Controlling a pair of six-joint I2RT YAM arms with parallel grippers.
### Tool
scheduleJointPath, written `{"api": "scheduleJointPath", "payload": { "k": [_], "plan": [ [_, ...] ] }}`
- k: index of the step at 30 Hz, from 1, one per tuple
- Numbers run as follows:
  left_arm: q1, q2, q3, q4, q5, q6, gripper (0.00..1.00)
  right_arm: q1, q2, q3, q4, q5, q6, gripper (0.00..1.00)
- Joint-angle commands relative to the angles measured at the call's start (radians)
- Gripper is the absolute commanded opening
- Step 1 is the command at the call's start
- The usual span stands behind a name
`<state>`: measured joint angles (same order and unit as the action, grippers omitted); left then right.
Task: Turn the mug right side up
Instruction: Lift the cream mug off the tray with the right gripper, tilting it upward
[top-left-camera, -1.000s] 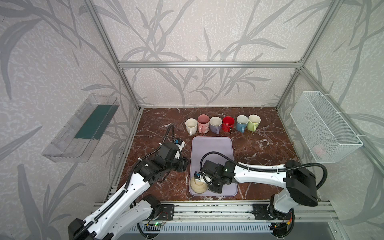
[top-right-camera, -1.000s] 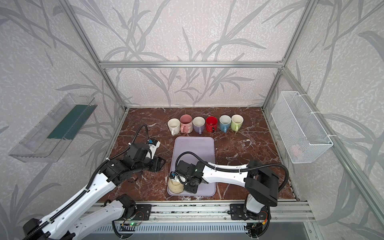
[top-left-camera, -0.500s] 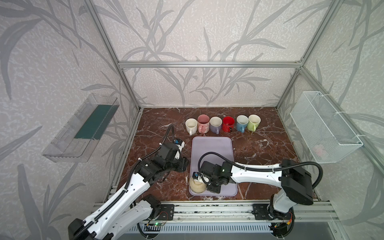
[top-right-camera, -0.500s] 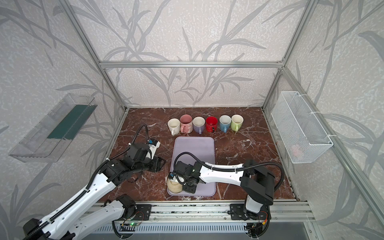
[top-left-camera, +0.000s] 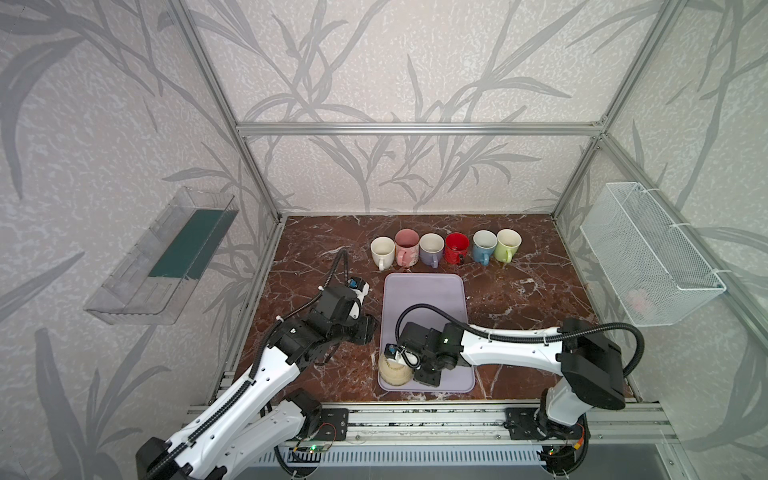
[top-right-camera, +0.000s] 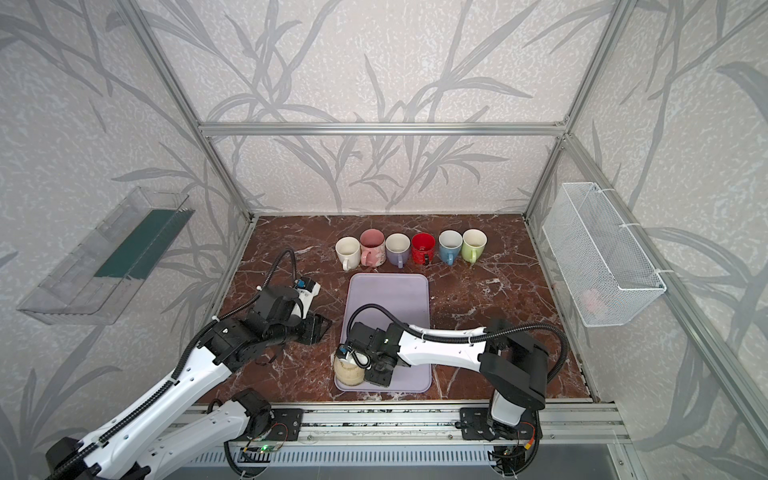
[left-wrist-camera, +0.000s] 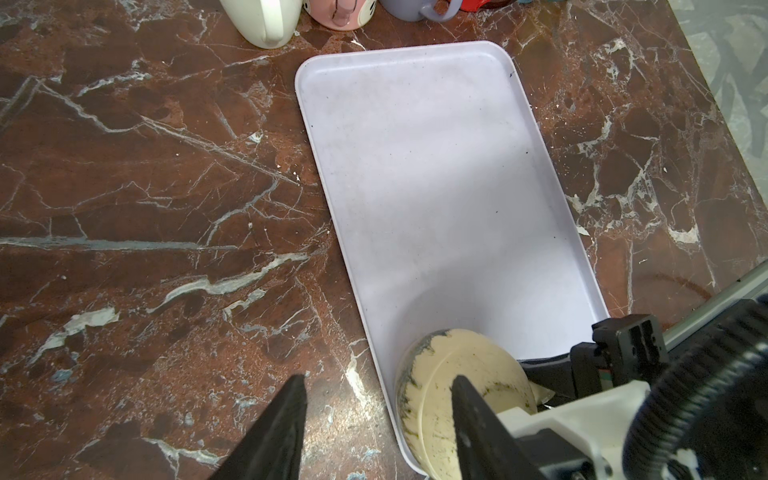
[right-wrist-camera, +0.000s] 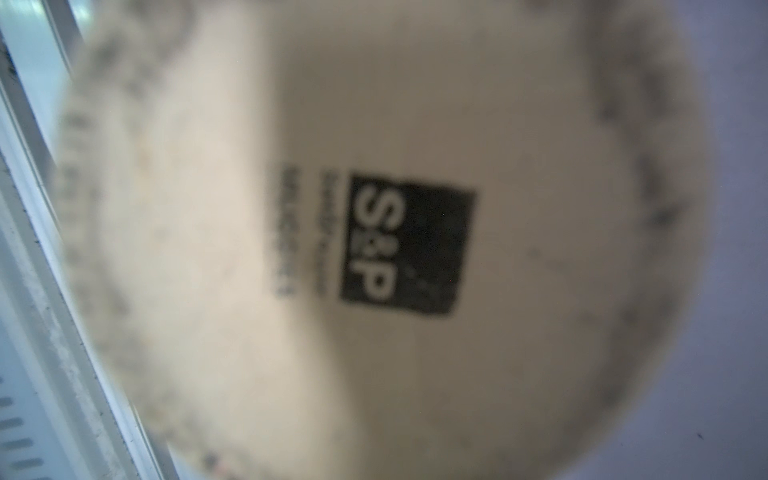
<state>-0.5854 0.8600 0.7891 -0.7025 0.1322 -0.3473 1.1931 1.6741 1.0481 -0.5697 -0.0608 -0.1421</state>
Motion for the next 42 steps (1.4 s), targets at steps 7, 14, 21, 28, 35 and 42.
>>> {"api": "scheduleJointPath", "payload": {
  "k": [7,14,21,28,35,42],
  "plan": [
    [-0.004,-0.094,-0.033,0.049,0.014,-0.015,0.55,-0.008,-0.118,-0.032,0.079,-0.005,0.038,0.0],
    [-0.003,-0.123,-0.034,0.065,0.026,-0.037,0.55,-0.092,-0.273,-0.115,0.177,-0.086,0.105,0.0],
    [-0.003,-0.118,-0.037,0.102,0.058,-0.066,0.54,-0.251,-0.461,-0.266,0.361,-0.214,0.23,0.0],
    [-0.006,-0.124,-0.073,0.188,0.127,-0.105,0.52,-0.389,-0.608,-0.372,0.505,-0.298,0.35,0.0],
    [-0.008,-0.142,-0.147,0.344,0.238,-0.19,0.36,-0.524,-0.631,-0.439,0.757,-0.399,0.515,0.0],
    [-0.027,-0.139,-0.26,0.621,0.308,-0.326,0.28,-0.582,-0.559,-0.429,0.956,-0.496,0.643,0.0]
  ]
}}
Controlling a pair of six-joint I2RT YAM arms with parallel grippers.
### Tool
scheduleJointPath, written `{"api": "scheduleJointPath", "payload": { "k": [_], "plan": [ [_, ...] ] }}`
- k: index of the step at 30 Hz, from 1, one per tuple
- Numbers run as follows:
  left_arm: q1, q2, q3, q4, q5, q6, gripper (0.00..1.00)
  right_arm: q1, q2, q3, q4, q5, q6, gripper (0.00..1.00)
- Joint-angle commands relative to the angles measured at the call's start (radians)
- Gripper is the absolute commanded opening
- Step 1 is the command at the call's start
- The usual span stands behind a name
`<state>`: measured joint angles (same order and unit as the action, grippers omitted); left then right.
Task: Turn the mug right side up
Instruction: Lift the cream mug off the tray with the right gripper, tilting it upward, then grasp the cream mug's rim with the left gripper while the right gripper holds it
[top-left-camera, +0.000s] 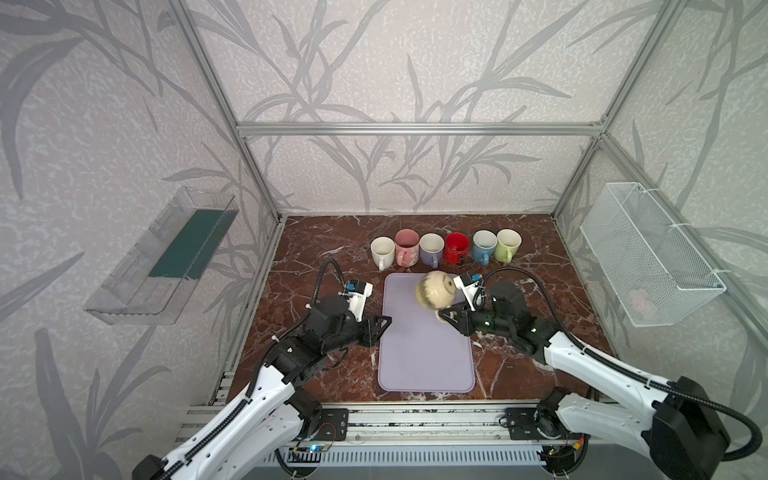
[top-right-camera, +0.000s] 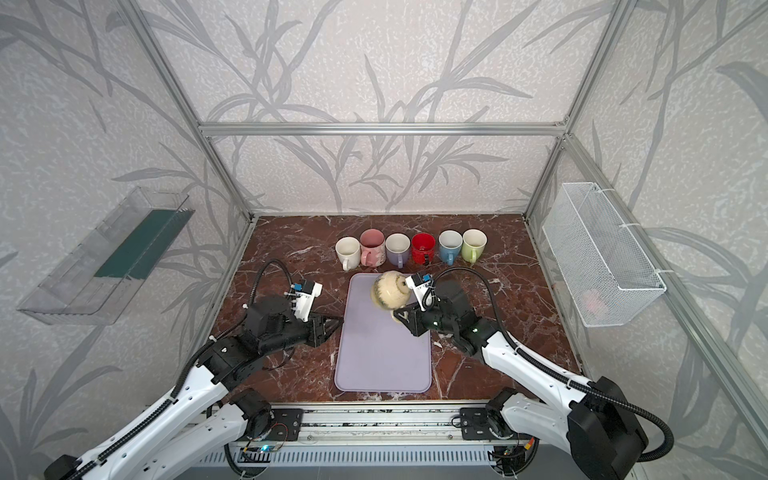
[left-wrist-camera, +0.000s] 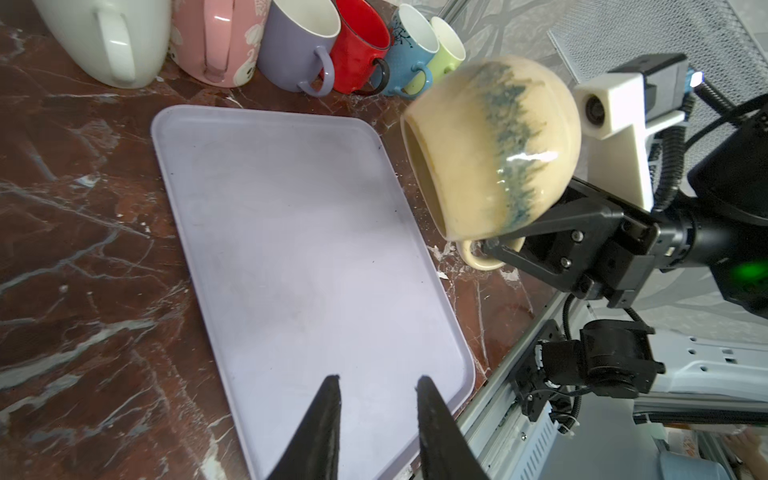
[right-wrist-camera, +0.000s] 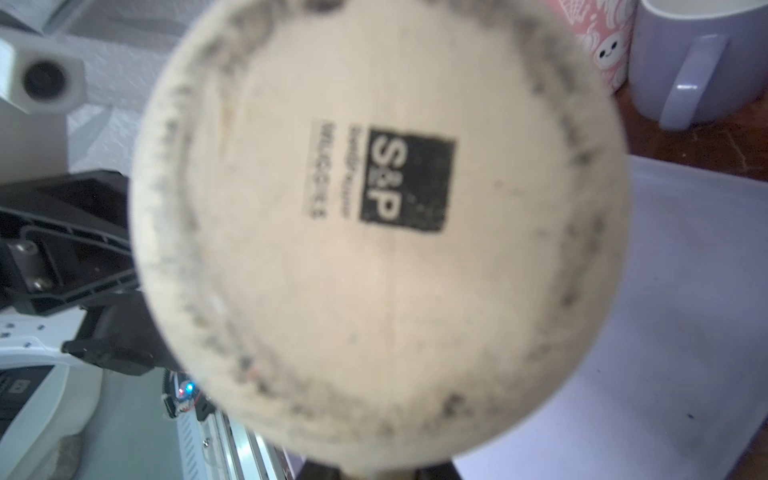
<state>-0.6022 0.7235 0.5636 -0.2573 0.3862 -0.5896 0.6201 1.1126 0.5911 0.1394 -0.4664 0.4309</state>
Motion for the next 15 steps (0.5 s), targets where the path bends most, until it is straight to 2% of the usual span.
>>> {"api": "scheduleJointPath", "payload": {
  "k": [1,6,13,15],
  "plan": [
    [-0.016,0.004,-0.054,0.223,0.059,-0.103,0.27,-0.014,0.011,0.027,0.278,-0.101,0.088,0.0],
    [-0.043,0.054,-0.126,0.459,0.073,-0.167,0.28,-0.022,0.047,0.025,0.391,-0.135,0.147,0.0],
    [-0.067,0.188,-0.166,0.755,0.094,-0.229,0.4,-0.024,0.089,0.019,0.522,-0.176,0.2,0.0],
    [-0.073,0.22,-0.164,0.818,0.097,-0.233,0.43,-0.023,0.105,0.019,0.564,-0.195,0.254,0.0]
  ]
}}
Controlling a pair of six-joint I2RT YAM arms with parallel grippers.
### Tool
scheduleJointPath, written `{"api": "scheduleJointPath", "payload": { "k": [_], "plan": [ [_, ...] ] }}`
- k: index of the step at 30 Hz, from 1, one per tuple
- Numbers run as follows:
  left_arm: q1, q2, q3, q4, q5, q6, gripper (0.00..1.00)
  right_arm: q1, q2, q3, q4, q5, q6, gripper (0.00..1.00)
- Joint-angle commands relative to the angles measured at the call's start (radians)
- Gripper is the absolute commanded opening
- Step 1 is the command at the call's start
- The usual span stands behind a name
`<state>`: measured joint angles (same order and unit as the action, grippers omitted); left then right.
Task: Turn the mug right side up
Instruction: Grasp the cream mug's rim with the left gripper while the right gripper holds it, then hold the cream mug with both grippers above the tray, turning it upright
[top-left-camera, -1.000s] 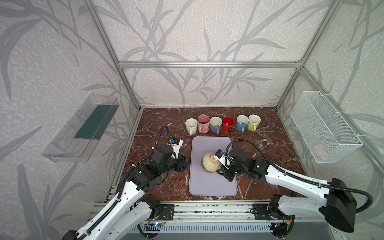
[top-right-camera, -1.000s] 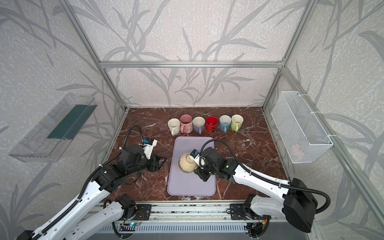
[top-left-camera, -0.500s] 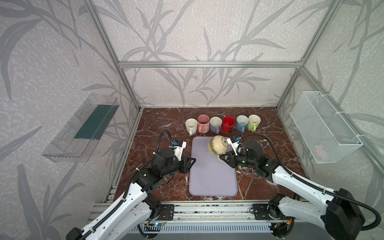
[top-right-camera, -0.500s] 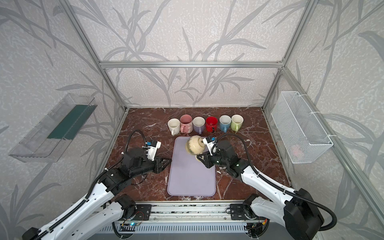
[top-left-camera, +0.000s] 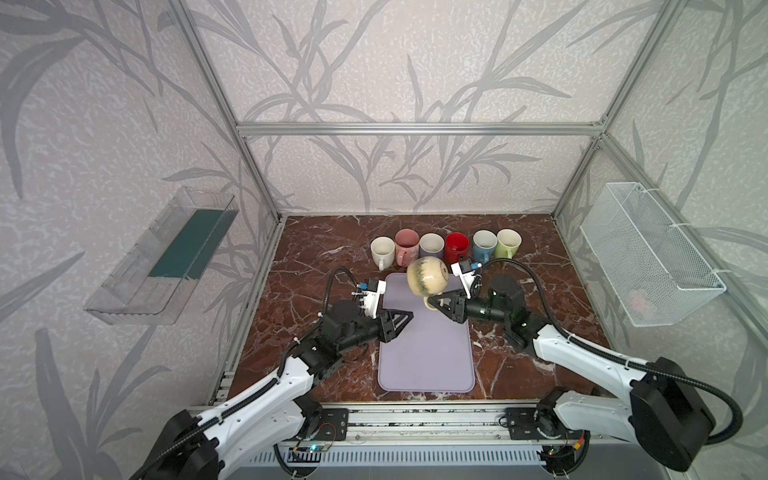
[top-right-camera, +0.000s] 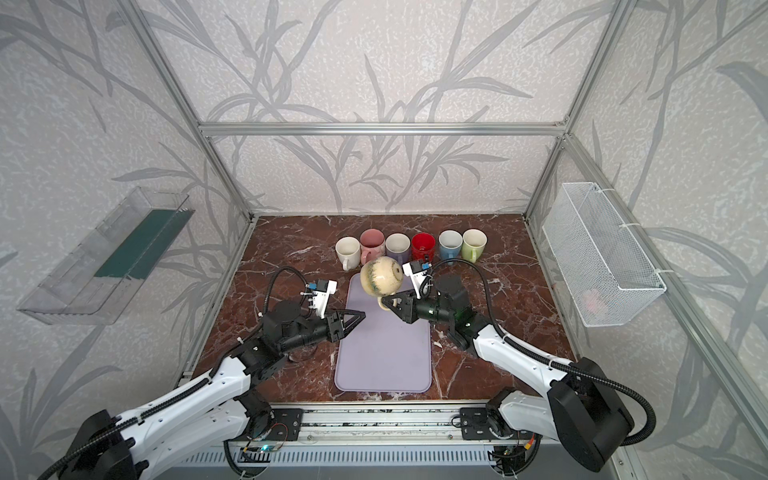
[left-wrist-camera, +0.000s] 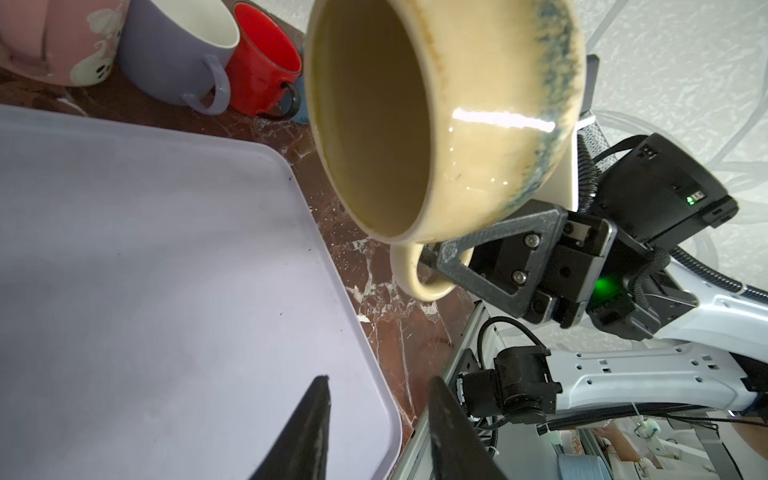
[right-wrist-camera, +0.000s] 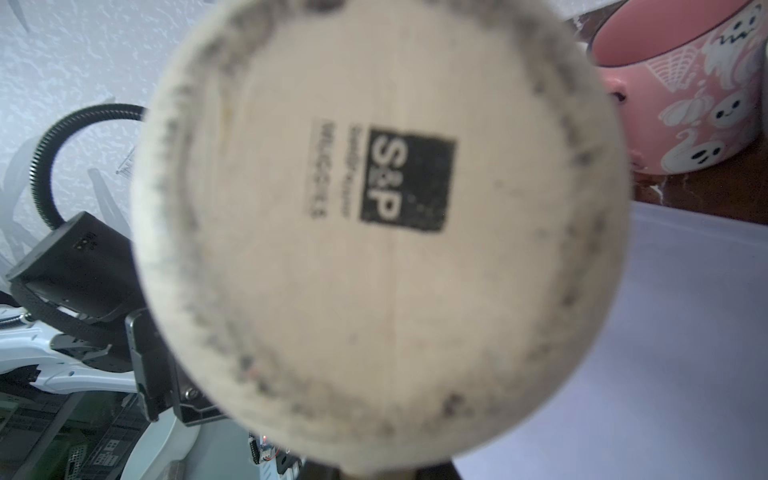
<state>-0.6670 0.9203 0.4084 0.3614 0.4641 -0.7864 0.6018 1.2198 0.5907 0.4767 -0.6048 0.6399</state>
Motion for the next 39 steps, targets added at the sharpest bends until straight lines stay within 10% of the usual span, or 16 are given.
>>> {"api": "scheduleJointPath", "payload": {
  "k": [1,17,39],
  "plan": [
    [-0.01,0.038,-0.006,0.232,0.021,-0.037,0.44,-0.006,0.01,0.021,0.252,-0.071,0.059,0.0],
    [-0.014,0.163,0.023,0.428,-0.008,-0.045,0.2,-0.004,0.104,0.052,0.47,-0.203,0.172,0.0],
    [-0.018,0.226,0.03,0.652,0.077,-0.109,0.21,0.036,0.197,0.056,0.616,-0.267,0.252,0.0]
  ]
}}
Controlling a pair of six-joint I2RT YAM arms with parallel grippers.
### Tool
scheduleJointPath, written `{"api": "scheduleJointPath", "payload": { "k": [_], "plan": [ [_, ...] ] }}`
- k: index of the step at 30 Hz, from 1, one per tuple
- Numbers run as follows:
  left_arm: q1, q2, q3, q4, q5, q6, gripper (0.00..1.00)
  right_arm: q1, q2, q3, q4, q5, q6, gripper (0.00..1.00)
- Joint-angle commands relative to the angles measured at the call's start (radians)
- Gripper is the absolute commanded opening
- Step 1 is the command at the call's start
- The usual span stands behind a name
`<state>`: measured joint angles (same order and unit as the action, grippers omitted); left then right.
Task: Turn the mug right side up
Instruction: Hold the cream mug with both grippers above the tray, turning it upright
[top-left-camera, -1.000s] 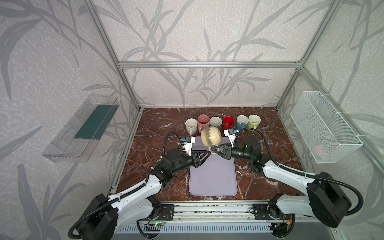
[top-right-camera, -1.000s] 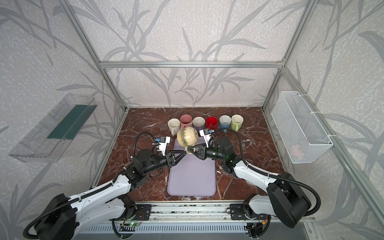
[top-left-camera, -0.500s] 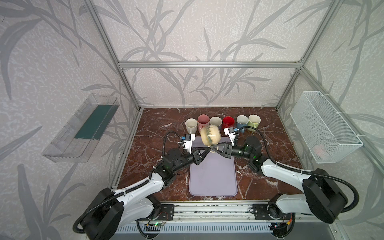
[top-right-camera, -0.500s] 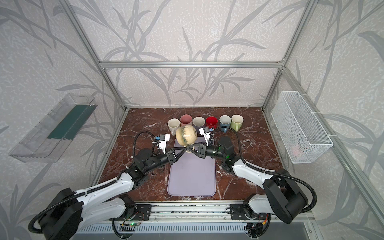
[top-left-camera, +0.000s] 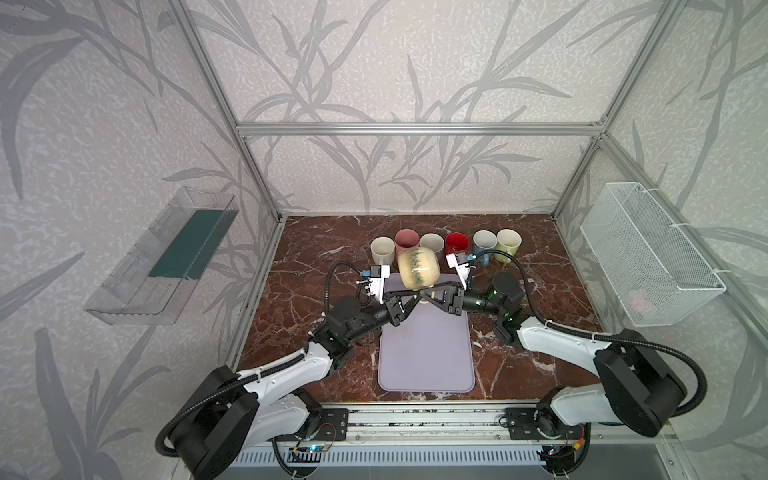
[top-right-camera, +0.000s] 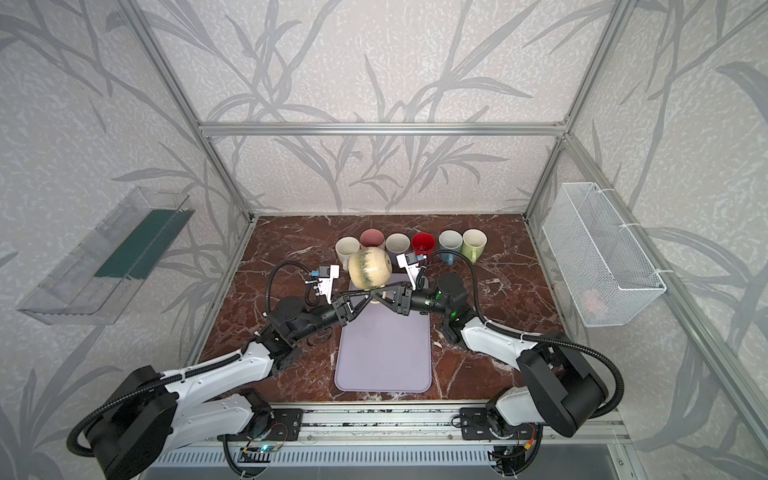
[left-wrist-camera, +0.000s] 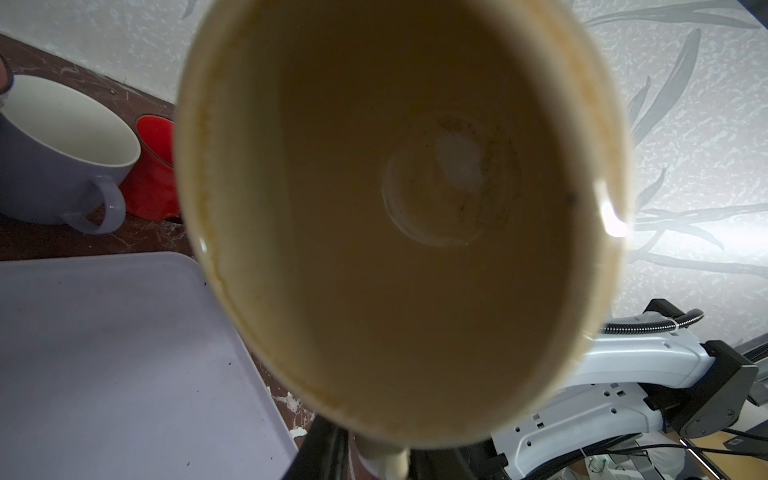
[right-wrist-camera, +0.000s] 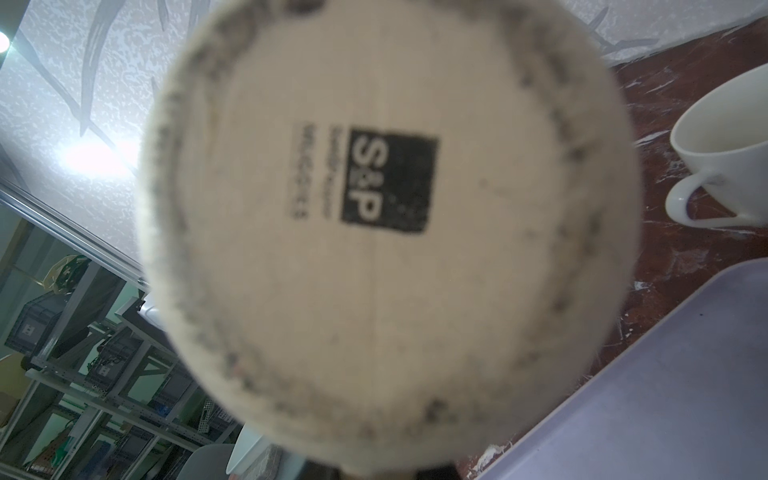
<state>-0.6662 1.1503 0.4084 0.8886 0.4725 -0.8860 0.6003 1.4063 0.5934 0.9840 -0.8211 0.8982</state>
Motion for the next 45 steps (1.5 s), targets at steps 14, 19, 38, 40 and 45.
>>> {"api": "scheduleJointPath", "payload": {
  "k": [14,19,38,40,45],
  "plan": [
    [-0.047,-0.019,0.037,0.16,0.076,-0.006,0.0,0.039,0.033,0.058,0.065,-0.033,-0.035,0.0],
    [-0.049,-0.043,0.019,0.121,0.044,0.009,0.0,0.033,-0.007,0.058,-0.034,-0.018,-0.099,0.07],
    [-0.053,-0.107,-0.003,0.029,-0.023,0.061,0.0,0.017,-0.011,0.062,-0.067,-0.021,-0.114,0.34],
    [-0.053,-0.113,-0.007,0.026,-0.03,0.063,0.0,0.015,-0.012,0.058,-0.068,-0.02,-0.114,0.4],
    [-0.053,-0.128,-0.017,0.011,-0.05,0.073,0.0,0.005,-0.018,0.045,-0.064,-0.013,-0.114,0.49]
  ]
}}
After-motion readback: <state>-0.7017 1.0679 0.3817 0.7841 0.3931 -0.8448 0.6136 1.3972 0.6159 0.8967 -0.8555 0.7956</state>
